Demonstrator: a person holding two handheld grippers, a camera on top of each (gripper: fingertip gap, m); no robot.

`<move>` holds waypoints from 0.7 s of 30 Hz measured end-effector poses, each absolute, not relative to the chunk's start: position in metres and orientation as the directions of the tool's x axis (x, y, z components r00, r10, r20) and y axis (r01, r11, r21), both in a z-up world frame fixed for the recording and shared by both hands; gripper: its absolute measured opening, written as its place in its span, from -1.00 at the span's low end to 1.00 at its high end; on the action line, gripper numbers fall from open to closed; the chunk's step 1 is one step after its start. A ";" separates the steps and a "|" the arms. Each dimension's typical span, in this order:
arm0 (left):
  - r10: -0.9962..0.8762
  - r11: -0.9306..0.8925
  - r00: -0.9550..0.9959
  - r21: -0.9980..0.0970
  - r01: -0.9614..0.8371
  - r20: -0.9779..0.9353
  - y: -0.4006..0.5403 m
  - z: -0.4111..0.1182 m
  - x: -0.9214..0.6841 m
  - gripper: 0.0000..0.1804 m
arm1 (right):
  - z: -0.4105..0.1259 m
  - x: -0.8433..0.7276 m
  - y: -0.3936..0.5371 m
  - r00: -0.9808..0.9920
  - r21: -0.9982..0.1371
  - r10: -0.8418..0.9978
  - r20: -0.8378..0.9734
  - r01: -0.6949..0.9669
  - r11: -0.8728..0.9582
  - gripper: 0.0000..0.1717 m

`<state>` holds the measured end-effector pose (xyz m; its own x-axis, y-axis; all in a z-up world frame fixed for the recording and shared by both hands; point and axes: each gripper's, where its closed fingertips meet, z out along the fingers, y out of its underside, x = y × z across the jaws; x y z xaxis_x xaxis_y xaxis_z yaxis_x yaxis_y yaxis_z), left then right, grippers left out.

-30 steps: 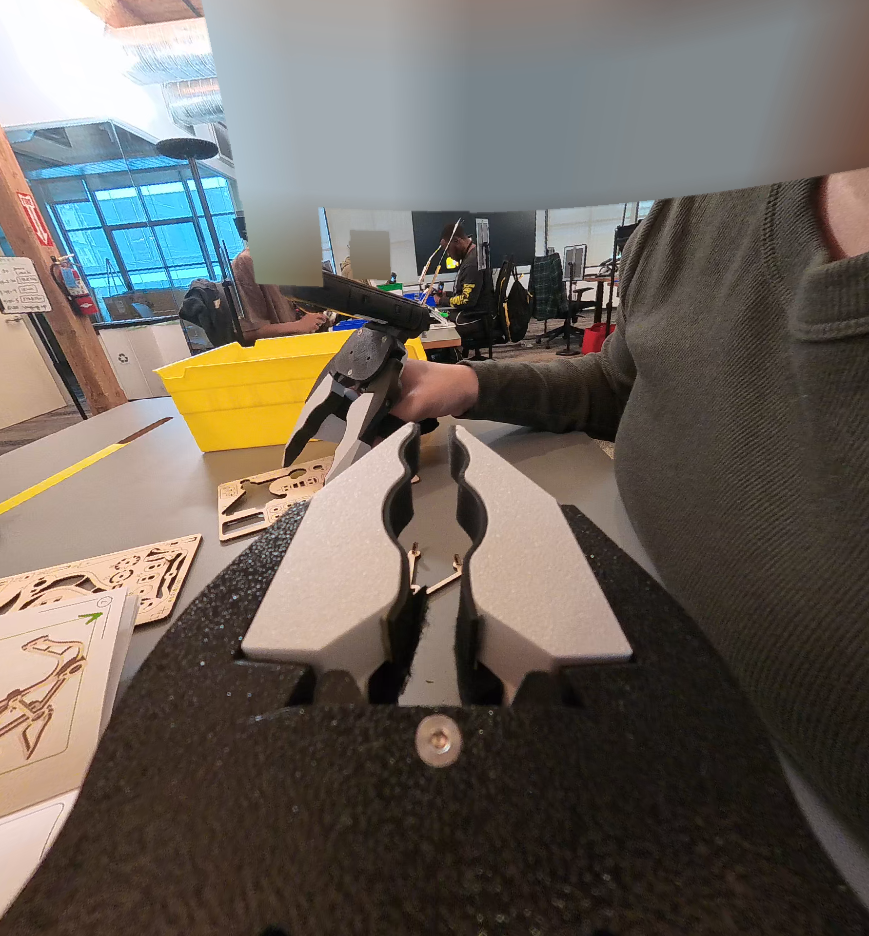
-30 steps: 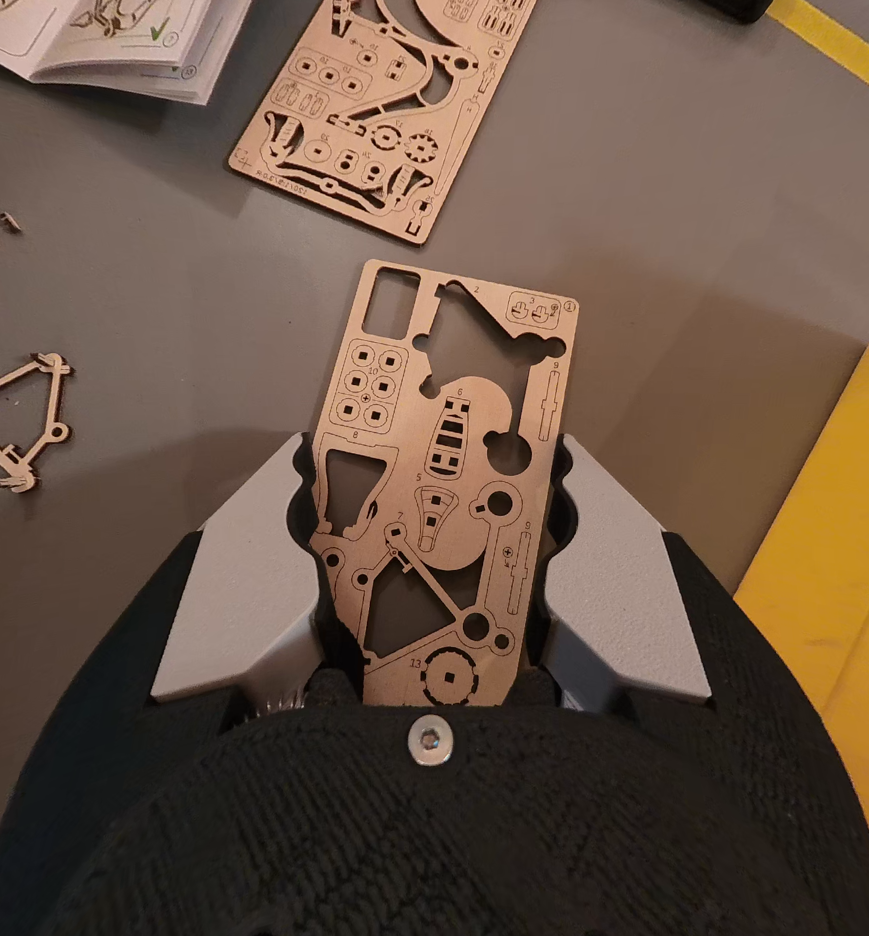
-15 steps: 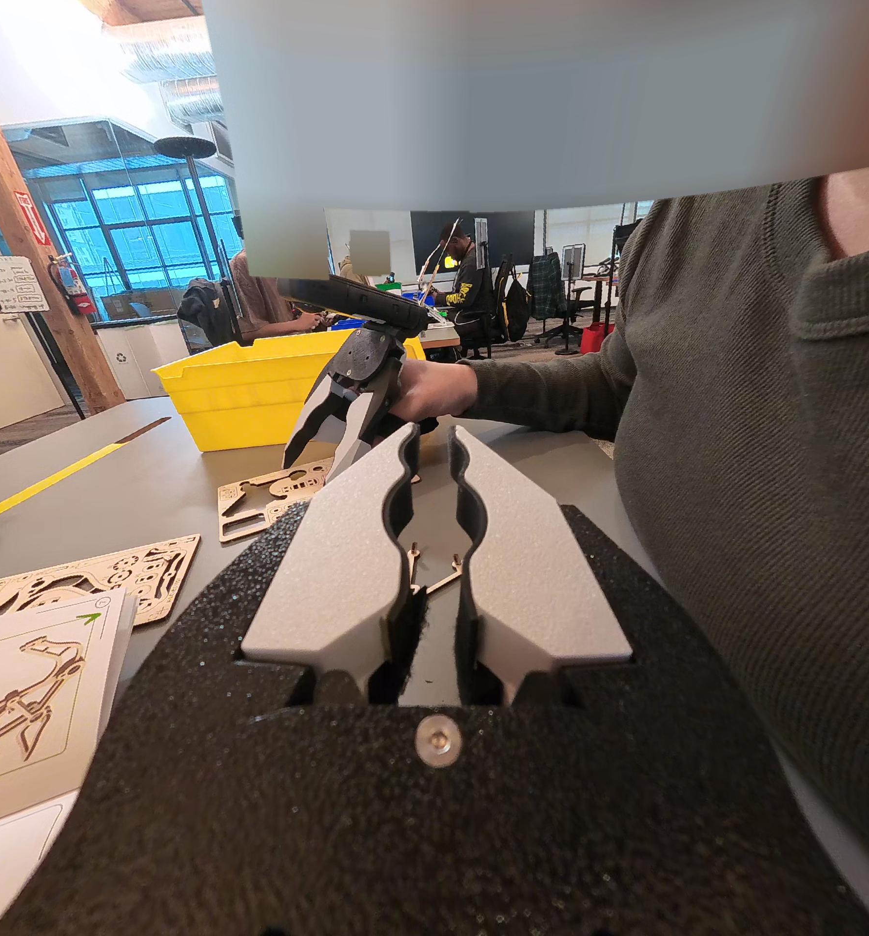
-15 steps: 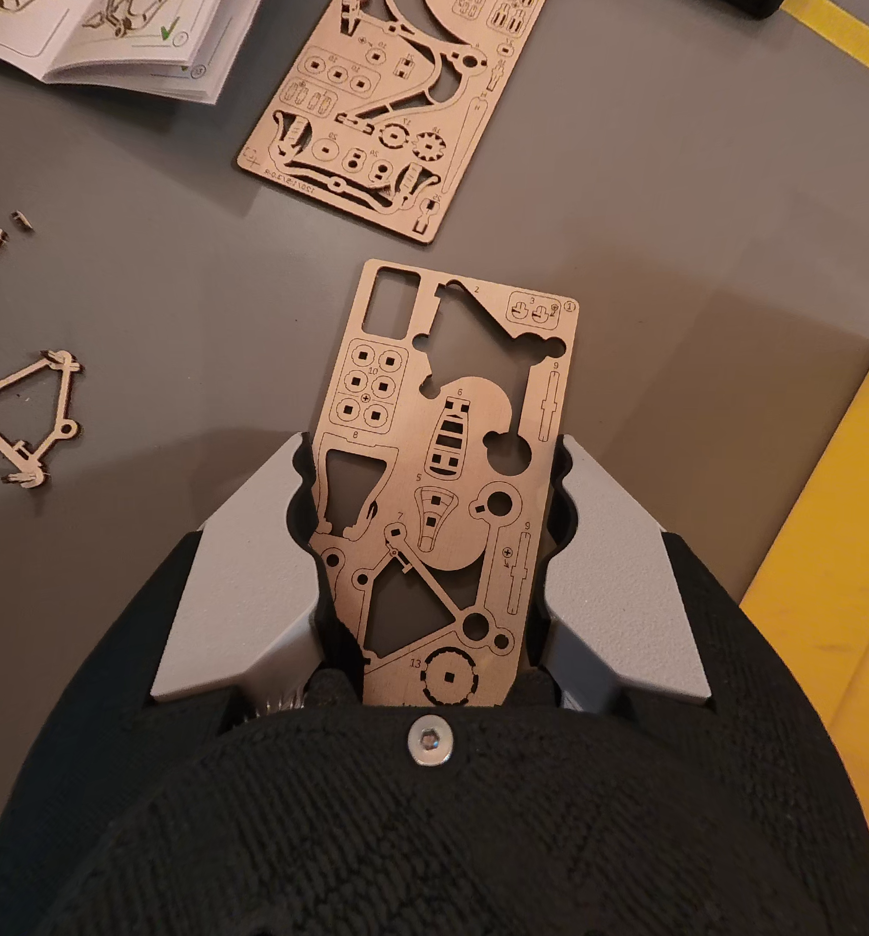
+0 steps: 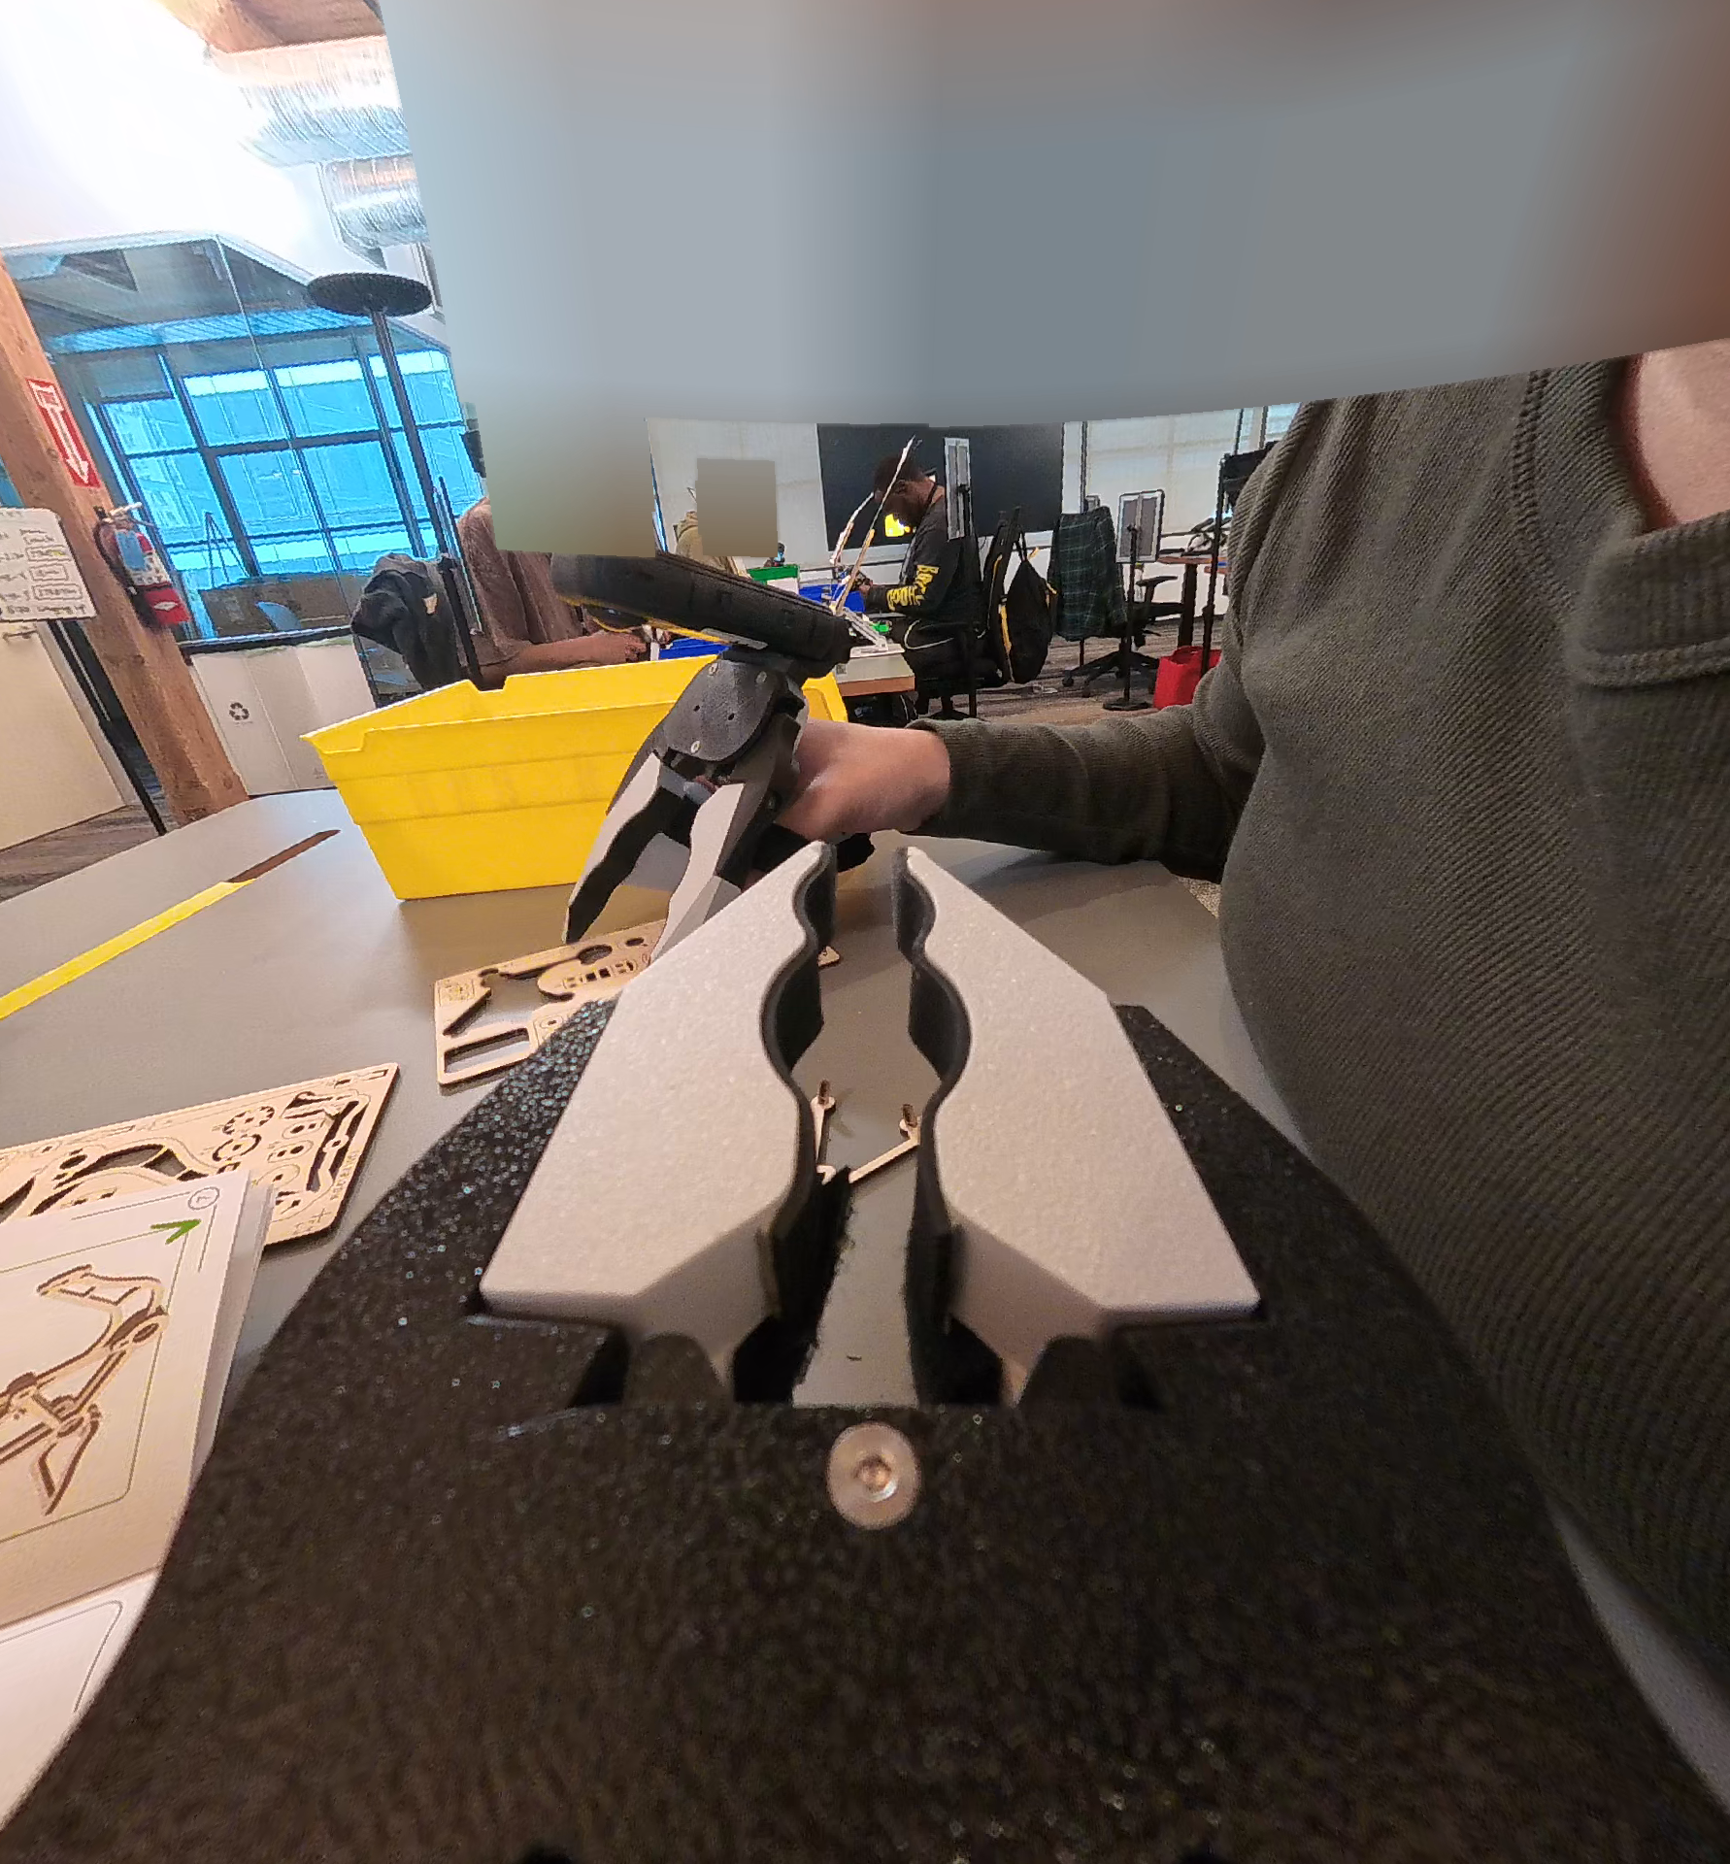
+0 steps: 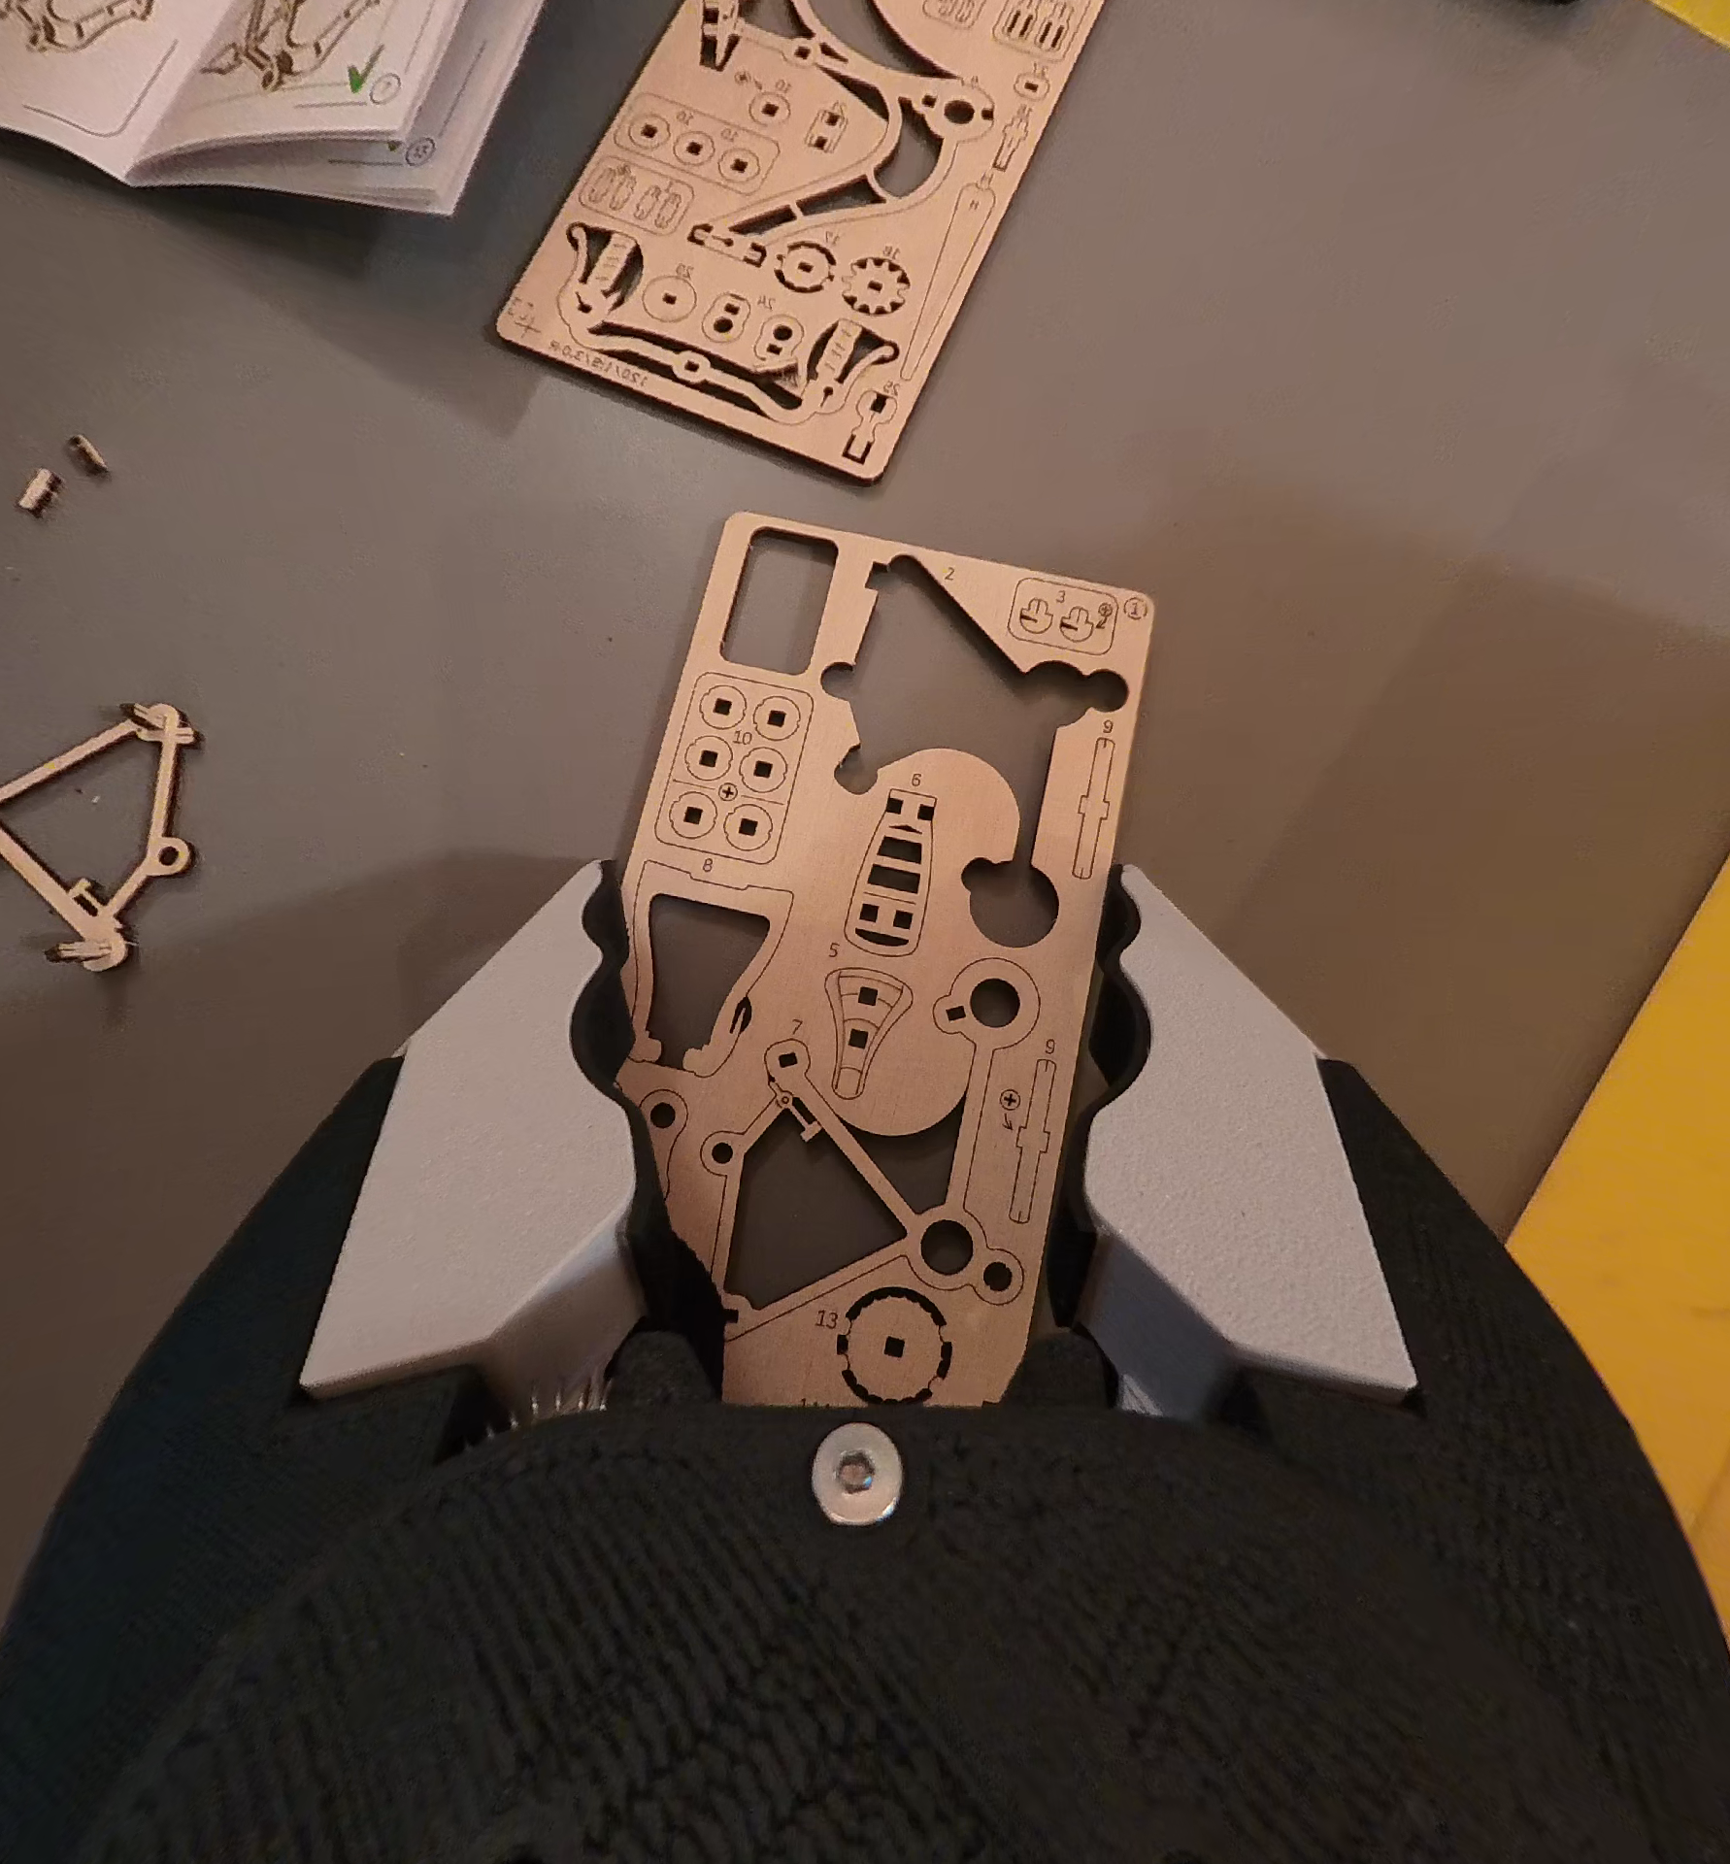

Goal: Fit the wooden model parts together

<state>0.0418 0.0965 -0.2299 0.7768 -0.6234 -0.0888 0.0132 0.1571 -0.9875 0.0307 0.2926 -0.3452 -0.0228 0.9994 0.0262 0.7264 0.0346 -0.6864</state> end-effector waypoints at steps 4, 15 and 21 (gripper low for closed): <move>-0.624 0.157 0.777 -0.987 0.013 -0.089 0.096 -0.230 0.043 -0.91 | -0.346 0.031 0.291 -0.021 -0.685 1.000 0.002 0.728 0.016 0.08; -0.624 0.157 0.776 -0.988 0.013 -0.089 0.096 -0.229 0.045 -0.91 | -0.346 0.031 0.292 -0.020 -0.685 1.000 0.001 0.729 0.016 0.08; -0.620 0.162 0.778 -0.987 0.002 -0.100 0.096 -0.229 0.047 -0.91 | -0.346 0.031 0.292 -0.021 -0.685 1.000 0.001 0.729 0.016 0.08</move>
<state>0.0470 0.0956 -0.2293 0.7782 -0.6199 -0.1001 0.0019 0.1617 -0.9868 0.0309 0.2918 -0.3462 -0.0213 0.9998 0.0010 0.7287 0.0162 -0.6846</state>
